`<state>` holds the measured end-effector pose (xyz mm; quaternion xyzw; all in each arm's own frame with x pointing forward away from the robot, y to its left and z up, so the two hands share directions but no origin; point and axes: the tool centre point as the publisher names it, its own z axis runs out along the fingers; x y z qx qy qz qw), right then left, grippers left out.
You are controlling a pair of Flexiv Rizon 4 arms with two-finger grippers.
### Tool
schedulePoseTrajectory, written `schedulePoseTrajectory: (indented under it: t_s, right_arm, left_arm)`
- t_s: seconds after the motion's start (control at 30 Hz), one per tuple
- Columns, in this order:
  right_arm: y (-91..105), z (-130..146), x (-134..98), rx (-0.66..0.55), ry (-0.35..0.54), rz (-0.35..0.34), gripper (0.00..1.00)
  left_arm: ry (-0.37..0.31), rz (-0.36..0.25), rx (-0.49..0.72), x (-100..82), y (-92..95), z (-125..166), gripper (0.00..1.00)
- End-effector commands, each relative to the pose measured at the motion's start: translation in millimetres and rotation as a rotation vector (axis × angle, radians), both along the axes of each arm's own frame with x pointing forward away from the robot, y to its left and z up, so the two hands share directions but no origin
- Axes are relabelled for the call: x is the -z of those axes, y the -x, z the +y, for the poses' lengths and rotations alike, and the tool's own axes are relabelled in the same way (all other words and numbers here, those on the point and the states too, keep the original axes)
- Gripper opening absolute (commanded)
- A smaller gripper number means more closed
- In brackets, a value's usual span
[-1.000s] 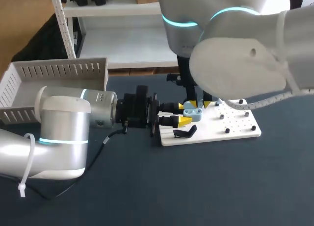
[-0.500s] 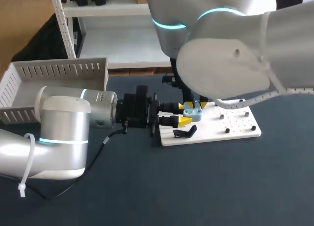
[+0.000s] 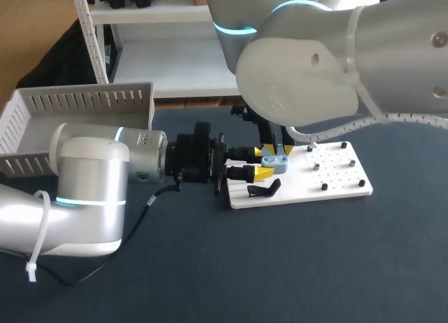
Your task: Pick up each earbud case from the left stands, insert the matching earbuds, close the lid, and place the case in the box.
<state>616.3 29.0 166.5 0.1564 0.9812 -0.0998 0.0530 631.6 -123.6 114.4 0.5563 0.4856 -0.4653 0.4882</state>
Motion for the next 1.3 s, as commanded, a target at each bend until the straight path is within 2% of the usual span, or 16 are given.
schedulePoseTrajectory:
  t_s: [0.03, 1.3]
  right_arm:
    - [-0.7, -0.4, 4.9, -0.001, -0.002, 0.002, 0.0]
    - [-5.2, -3.7, 14.4, 0.025, 0.001, 0.031, 0.0]
  left_arm:
    - [0.004, -0.002, 0.002, 1.2, -0.4, 0.2, 0.0]
    - [0.004, -0.002, 0.002, 1.2, -0.4, 0.2, 0.0]
